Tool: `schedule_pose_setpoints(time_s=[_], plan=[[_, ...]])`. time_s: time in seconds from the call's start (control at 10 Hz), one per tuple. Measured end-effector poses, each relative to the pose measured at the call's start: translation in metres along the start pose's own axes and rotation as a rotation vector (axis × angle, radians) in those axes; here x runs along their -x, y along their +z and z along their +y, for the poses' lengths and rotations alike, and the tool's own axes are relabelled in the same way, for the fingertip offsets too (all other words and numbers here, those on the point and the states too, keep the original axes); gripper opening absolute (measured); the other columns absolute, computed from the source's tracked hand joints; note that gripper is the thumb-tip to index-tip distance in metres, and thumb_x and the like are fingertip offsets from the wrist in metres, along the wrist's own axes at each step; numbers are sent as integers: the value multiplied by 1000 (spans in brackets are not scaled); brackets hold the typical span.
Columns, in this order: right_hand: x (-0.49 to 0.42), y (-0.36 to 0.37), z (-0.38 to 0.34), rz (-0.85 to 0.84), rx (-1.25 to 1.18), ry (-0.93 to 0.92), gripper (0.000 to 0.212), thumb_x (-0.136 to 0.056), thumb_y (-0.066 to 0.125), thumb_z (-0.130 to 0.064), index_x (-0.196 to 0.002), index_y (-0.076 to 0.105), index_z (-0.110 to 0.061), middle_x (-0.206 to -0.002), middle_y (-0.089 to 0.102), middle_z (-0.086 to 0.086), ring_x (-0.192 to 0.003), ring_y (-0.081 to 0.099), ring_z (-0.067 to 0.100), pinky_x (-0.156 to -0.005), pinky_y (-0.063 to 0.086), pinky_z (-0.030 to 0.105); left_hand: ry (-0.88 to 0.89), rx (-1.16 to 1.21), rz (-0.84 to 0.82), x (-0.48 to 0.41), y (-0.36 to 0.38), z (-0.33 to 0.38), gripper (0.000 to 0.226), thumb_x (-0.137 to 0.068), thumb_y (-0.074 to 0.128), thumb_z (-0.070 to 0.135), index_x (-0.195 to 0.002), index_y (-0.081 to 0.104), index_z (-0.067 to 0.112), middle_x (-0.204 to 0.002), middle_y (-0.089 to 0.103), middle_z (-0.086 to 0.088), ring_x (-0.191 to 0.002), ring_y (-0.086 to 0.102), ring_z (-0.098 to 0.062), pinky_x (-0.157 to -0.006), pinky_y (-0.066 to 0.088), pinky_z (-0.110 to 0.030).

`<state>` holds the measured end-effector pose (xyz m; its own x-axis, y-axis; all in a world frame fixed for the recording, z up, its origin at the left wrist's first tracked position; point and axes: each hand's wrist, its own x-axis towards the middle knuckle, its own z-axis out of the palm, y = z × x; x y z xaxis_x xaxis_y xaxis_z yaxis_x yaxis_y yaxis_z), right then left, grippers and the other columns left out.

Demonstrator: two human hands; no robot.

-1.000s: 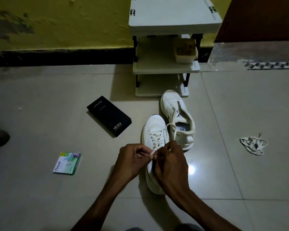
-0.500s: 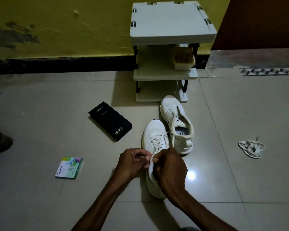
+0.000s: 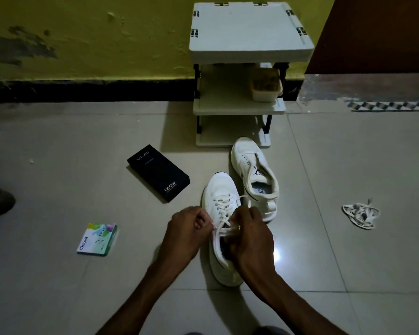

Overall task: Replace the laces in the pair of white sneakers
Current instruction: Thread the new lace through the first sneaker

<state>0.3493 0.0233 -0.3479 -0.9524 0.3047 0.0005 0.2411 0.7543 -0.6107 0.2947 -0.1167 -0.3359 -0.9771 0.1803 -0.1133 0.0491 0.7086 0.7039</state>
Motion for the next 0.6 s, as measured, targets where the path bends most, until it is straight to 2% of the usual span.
schedule_pose_setpoints(time_s=[0.1, 0.2, 0.3, 0.4, 0.5, 0.6], plan=[[-2, -2, -1, -21, -8, 13, 62, -51, 83, -22, -104, 50, -21, -106, 50, -6, -83, 52, 15, -63, 37, 22, 37, -46, 100, -12, -29, 7, 7, -81, 68, 17, -74, 67, 19, -67, 65, 8, -62, 61, -5, -60, 48, -22], [-2, -2, 0, -23, -26, 51, 71, -49, 86, -23, -109, 48, -21, -111, 48, -4, -88, 53, 16, -66, 42, 23, 26, 59, 255, -26, -71, 21, 10, -86, 66, 14, -78, 68, 20, -66, 66, 6, -62, 62, -6, -58, 47, -14], [-2, 1, 0, -20, -50, 65, 77, -45, 88, -22, -109, 46, -20, -113, 48, -4, -89, 55, 16, -68, 46, 24, -56, 445, 363, -36, -97, 34, 15, -91, 60, 11, -80, 67, 17, -66, 69, 4, -65, 67, -13, -69, 52, -19], [-2, 5, 1, -29, -53, 50, 77, -43, 89, -23, -107, 45, -20, -111, 49, -3, -89, 55, 17, -67, 47, 26, -150, 1104, 144, -29, -79, 51, 19, -99, 46, 7, -84, 58, 10, -75, 70, -3, -76, 68, -17, -82, 57, -35], [-2, 3, -1, -9, -73, 70, 82, -44, 88, -24, -112, 43, -21, -112, 45, -5, -90, 52, 14, -70, 50, 25, -291, 1407, -123, -19, -48, 59, 17, -100, 39, 7, -86, 47, 12, -68, 54, -4, -50, 52, -10, -49, 51, -23], [2, -2, -2, 34, -146, 63, 78, -54, 85, -12, -119, 42, -18, -111, 37, -7, -91, 48, 13, -70, 39, 16, -182, 374, -182, -15, -26, 43, 16, -103, 38, 25, -94, 50, 22, -73, 52, 1, -55, 49, -14, -50, 36, -25]])
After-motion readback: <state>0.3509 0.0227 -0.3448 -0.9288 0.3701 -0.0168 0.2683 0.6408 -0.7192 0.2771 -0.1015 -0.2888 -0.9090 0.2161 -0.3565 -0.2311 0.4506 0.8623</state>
